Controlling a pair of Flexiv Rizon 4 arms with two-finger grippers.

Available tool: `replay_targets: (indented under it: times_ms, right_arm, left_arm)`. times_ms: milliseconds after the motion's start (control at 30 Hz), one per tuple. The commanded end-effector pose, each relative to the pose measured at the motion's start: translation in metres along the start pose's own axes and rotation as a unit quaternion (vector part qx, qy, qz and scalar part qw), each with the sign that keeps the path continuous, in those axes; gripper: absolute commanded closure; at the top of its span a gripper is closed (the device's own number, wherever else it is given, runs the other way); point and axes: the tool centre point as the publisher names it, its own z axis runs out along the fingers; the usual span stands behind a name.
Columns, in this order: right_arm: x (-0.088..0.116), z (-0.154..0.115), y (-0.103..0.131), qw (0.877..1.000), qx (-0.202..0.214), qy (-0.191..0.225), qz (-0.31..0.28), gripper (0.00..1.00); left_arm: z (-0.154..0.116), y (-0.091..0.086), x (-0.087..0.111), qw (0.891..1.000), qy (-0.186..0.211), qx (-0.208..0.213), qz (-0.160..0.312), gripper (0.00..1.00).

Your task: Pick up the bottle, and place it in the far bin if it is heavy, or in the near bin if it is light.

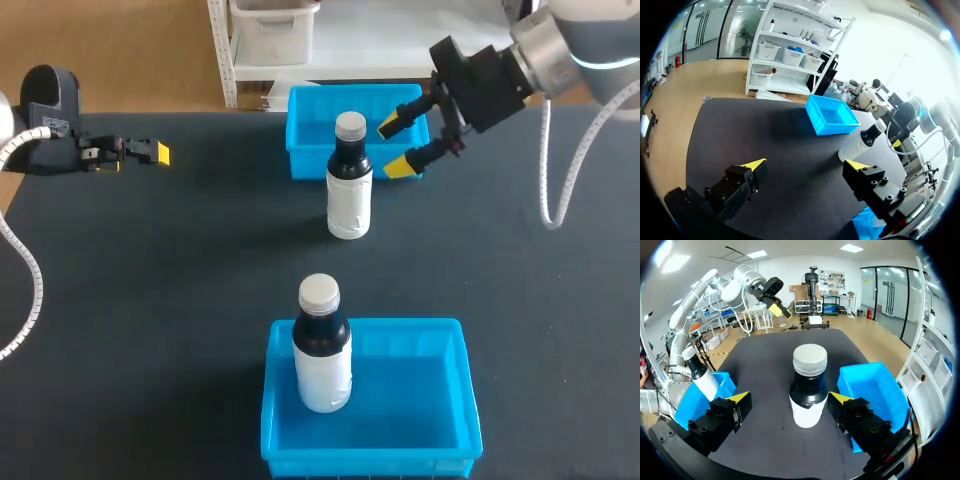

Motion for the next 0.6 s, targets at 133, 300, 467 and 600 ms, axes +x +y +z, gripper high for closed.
replay_targets:
  times_ms: [133,300,467,600]
  right_arm:
    - [-0.006,0.012,-0.013,1.0,-0.005,-0.008,0.007,0.0]
    - [-0.01,0.019,-0.017,1.0,-0.005,-0.009,0.009,0.0]
    - [-0.016,0.028,-0.019,1.0,-0.008,-0.009,0.003,0.0]
    - [-0.02,0.034,-0.019,1.0,-0.01,-0.009,-0.001,0.0]
  left_arm:
    - [0.0,0.0,0.0,1.0,0.0,0.0,0.0,0.0]
    - [0.0,0.0,0.0,1.0,0.0,0.0,0.0,0.0]
    - [0.0,0.0,0.0,1.0,0.0,0.0,0.0,0.0]
    - [0.0,0.0,0.0,1.0,0.0,0.0,0.0,0.0]
